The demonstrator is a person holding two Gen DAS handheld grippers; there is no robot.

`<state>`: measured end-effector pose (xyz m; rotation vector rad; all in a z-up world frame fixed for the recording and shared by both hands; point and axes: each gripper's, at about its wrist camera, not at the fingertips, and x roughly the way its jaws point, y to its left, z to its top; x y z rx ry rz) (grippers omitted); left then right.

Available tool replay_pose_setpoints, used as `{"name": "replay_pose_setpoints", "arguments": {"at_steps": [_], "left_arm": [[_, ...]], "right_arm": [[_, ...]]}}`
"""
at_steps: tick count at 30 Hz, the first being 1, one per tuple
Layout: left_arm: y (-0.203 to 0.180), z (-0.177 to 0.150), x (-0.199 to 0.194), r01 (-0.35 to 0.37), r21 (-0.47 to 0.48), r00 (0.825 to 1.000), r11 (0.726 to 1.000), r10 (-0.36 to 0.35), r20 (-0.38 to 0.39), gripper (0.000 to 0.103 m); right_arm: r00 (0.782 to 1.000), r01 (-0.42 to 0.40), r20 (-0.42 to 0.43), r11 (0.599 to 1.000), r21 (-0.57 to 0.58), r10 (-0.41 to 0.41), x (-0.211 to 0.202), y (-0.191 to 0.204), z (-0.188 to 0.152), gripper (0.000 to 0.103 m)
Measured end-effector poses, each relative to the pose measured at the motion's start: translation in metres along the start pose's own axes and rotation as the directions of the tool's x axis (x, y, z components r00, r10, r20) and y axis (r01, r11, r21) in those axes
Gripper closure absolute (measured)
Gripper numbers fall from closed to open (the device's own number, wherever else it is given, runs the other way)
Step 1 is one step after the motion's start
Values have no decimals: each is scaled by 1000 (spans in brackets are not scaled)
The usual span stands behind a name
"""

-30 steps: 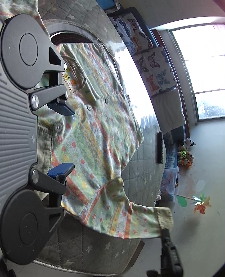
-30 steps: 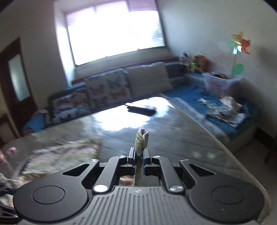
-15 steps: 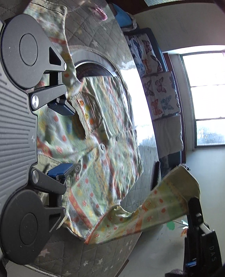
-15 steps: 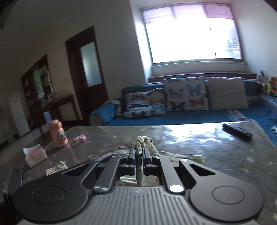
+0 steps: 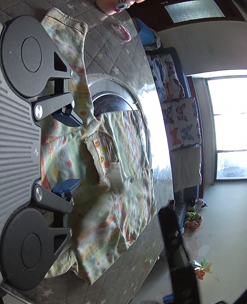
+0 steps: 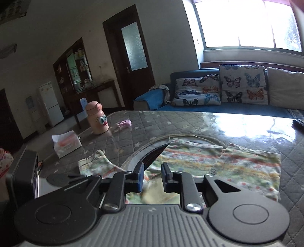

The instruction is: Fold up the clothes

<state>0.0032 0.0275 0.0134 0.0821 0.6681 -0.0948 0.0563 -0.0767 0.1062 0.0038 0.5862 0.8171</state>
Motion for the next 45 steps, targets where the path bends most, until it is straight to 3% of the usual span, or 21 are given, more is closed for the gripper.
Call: {"name": "replay_pose_setpoints", "arguments": {"at_steps": [5,9,17,24,29,35,39,43,45], "left_arm": [[-2,6,-2,23,6,1000,1000,-24,18,41],[-14,12,8,62,31,998,998,-62,10,45],[-36,22,32,135,68,991,989,-133,-26,72],[-40,26,49,159,56,987,986,-156,-50,77],[-34,23,59,149,40,986,988,-146,-76,77],[-23,20,58,140,14,987,990,-139,-80,76],[-15,17,48,112,-3,992,994,-112,-65,73],[1,16,37,55,-27,997,998,-57,-50,57],[11,14,31,23,-48,999,999,-25,-45,57]], "right_arm": [[993,88,-74,996,2,-87,-15,-23,-29,82],[965,212,-168,976,47,-202,-24,-53,-63,82],[922,326,-249,941,92,-295,-37,-90,-99,86],[934,332,-164,941,71,-317,-25,-101,-69,85],[924,351,-188,934,74,-333,4,-120,-67,86],[921,357,-189,932,58,-341,7,-115,-68,83],[937,306,-180,952,12,-299,12,-94,-64,76],[957,221,-180,974,-45,-225,27,-67,-60,74],[962,191,-182,979,-73,-202,34,-55,-60,74]]}}
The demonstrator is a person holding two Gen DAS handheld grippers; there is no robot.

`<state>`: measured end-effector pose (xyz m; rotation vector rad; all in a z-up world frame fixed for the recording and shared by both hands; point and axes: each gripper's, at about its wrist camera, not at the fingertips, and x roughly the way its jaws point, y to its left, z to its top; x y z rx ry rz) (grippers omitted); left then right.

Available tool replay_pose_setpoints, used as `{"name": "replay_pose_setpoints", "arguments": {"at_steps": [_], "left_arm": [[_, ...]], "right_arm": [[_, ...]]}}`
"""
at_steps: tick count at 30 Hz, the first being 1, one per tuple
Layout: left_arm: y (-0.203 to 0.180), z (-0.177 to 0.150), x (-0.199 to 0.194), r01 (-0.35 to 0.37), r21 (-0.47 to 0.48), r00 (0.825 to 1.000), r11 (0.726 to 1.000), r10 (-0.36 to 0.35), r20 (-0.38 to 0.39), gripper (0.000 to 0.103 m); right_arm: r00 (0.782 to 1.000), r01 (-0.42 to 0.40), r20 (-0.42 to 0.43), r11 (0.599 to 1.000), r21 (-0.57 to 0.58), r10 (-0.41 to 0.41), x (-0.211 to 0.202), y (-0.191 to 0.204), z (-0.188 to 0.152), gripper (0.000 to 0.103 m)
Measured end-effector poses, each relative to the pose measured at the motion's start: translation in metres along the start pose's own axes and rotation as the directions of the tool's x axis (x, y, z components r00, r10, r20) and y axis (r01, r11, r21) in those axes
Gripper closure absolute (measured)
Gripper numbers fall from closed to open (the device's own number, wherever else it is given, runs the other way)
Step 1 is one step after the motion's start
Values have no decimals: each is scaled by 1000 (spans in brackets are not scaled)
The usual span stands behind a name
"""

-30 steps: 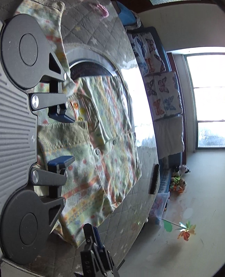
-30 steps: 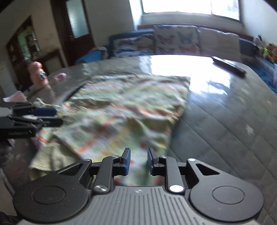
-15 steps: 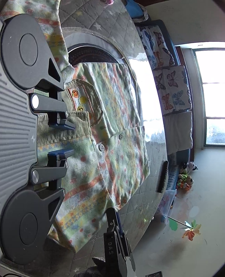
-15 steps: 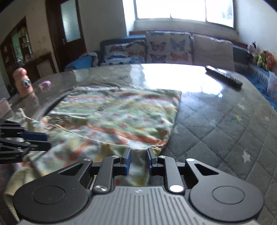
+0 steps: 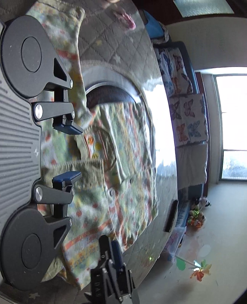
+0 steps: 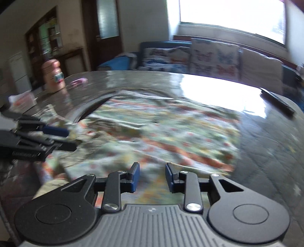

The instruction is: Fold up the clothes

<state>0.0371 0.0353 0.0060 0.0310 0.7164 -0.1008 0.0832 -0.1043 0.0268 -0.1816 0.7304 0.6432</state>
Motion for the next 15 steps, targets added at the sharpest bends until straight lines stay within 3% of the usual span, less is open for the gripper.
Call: {"name": "replay_pose_setpoints", "arguments": {"at_steps": [7,15], "left_arm": [[51,-12,-20,-156,-125,988,980,156,-6,53],[115,-32,-39,-359,-255,932,898,358,-55,53]], "right_arm": [[997,-78,-16,989,-128,77,19,49,3,73],[996,-83,-5,962,-260,84,19,80,1,68]]}}
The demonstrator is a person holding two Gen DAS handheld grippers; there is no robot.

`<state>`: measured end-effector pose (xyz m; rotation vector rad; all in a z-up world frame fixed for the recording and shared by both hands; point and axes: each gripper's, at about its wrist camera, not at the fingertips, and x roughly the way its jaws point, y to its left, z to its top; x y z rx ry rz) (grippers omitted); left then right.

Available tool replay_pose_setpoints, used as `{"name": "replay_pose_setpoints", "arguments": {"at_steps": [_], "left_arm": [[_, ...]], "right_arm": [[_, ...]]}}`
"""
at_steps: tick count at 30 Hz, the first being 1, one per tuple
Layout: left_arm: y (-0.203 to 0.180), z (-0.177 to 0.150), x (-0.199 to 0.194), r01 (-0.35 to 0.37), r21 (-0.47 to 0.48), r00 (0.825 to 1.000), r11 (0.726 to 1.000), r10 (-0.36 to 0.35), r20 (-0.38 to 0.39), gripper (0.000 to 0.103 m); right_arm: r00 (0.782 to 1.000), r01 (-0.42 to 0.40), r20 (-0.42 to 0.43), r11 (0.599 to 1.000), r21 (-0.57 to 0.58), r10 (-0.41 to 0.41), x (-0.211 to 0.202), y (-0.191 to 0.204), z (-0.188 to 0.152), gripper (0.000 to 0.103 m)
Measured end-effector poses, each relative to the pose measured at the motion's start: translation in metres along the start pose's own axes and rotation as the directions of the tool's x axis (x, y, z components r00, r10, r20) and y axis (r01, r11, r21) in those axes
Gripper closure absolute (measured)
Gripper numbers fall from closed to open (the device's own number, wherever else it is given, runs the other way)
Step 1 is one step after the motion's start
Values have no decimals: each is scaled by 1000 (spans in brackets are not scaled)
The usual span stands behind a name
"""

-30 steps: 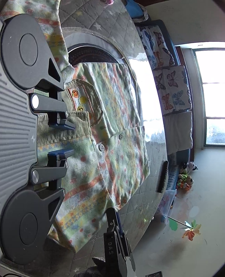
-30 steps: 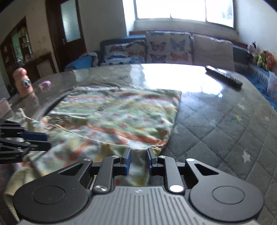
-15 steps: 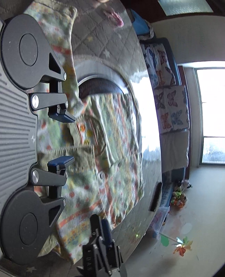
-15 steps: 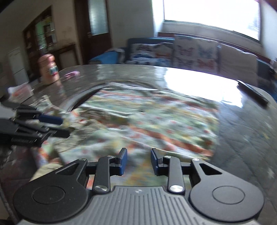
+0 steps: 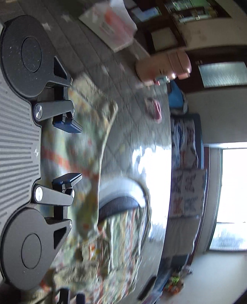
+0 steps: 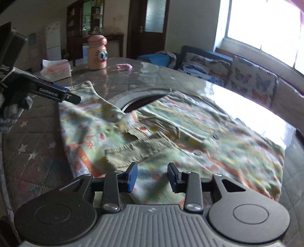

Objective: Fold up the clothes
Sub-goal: 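Grasp the other sleeve cuff with the left gripper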

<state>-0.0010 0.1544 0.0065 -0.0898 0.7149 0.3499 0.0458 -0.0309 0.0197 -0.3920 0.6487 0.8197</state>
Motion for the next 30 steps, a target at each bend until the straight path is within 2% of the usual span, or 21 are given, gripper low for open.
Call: {"name": "replay_pose_setpoints", "arguments": {"at_steps": [5,11,16,19,25,28,30], "left_arm": [[30,0,4,-101,-70,995,992,101,-9,53],[53,1,10,-166,-146,986,975,165,-18,53],[62,3,20,-179,-180,984,967,175,-39,56],[68,3,26,-165,-212,986,963,157,-53,63],[74,2,24,-152,-264,988,952,146,-45,63],[76,1,24,-141,-276,990,951,137,-36,71],[78,1,23,-120,-291,993,949,116,-29,83]], "right_arm": [[1000,-27,-16,999,-34,27,10,11,2,68],[998,-61,-26,998,-21,60,13,14,5,67],[998,-68,-15,998,-9,67,8,13,6,67],[998,-62,-8,998,3,62,4,10,7,67],[999,-50,-3,998,39,51,-4,0,4,67],[999,-46,-3,997,56,46,-6,-3,2,67],[999,-43,-2,997,63,44,-8,-4,1,67]]}}
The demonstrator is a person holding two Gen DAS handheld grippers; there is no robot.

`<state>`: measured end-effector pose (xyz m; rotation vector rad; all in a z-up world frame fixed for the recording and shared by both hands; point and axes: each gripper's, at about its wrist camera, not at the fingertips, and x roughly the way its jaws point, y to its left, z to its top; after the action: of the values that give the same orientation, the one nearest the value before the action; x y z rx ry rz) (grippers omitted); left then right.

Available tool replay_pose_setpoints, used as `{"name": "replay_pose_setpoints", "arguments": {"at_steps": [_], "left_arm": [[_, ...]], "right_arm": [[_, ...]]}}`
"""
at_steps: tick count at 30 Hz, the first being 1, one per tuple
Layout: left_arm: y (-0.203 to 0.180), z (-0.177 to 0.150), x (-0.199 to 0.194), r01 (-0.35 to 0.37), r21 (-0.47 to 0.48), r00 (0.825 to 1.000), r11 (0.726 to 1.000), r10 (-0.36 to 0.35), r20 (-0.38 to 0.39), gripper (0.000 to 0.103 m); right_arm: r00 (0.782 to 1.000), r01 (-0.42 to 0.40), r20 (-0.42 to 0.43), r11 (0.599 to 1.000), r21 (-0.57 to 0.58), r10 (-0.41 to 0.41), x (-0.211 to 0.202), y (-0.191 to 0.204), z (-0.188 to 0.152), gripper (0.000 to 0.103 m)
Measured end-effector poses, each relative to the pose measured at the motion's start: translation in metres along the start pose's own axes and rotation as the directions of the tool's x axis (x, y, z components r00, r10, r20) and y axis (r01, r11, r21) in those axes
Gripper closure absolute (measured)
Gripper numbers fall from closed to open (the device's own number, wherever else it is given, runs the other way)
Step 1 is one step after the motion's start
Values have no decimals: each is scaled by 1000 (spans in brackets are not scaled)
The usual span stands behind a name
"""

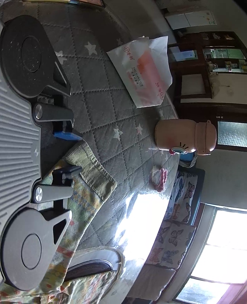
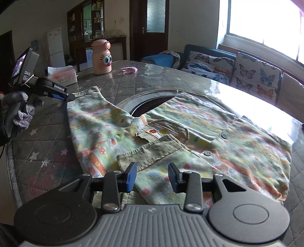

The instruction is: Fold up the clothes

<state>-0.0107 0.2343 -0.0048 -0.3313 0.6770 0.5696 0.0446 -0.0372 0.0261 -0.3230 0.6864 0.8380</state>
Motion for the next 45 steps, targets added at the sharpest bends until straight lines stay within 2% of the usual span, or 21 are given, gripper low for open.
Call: {"name": "replay_pose_setpoints", "arguments": {"at_steps": [2,6,9,12,15,17,22,26,30,35,37,39,42,44,45], "left_arm": [[0,0,0,19,-8,1000,1000,-19,2,94],[-8,1,-12,36,-4,999,999,-35,35,97],[-23,6,-32,102,24,992,995,-103,75,98],[-46,11,-56,191,65,974,979,-198,109,98],[-74,11,-77,297,116,943,948,-310,120,98],[-94,9,-88,366,151,916,918,-384,114,98],[-150,-7,-106,527,243,832,814,-553,48,98],[-192,-25,-112,617,311,767,723,-641,-31,98],[-227,-47,-111,668,371,726,645,-676,-130,97],[-249,-78,-113,684,448,710,576,-668,-225,95],[-249,-87,-115,685,475,706,553,-664,-246,95],[-246,-90,-118,678,497,710,542,-659,-249,93],[-232,-85,-120,660,509,722,553,-655,-224,85],[-219,-78,-119,629,512,747,585,-638,-189,75],[-212,-74,-116,610,509,763,607,-624,-170,74]], "right_arm": [[1000,2,2,1000,7,-2,-2,-1,-1,67],[1000,12,14,1000,28,-12,-8,-6,-1,67],[999,22,23,998,55,-24,-13,-12,-1,67],[999,39,32,996,84,-42,-19,-20,-3,67],[997,57,41,991,119,-62,-26,-29,-6,67],[996,68,48,987,148,-76,-32,-36,-9,67],[992,96,57,970,225,-111,-45,-55,-19,67],[986,133,65,952,275,-156,-58,-69,-27,67],[979,152,70,921,358,-189,-71,-86,-36,67],[984,113,72,877,468,-165,-74,-101,-43,67],[986,99,70,871,481,-151,-70,-101,-43,67],[989,86,68,875,476,-134,-65,-98,-41,68],[993,57,62,883,467,-97,-54,-91,-37,68],[996,38,50,887,460,-68,-43,-86,-33,68],[998,31,42,888,458,-56,-38,-83,-32,68]]}}
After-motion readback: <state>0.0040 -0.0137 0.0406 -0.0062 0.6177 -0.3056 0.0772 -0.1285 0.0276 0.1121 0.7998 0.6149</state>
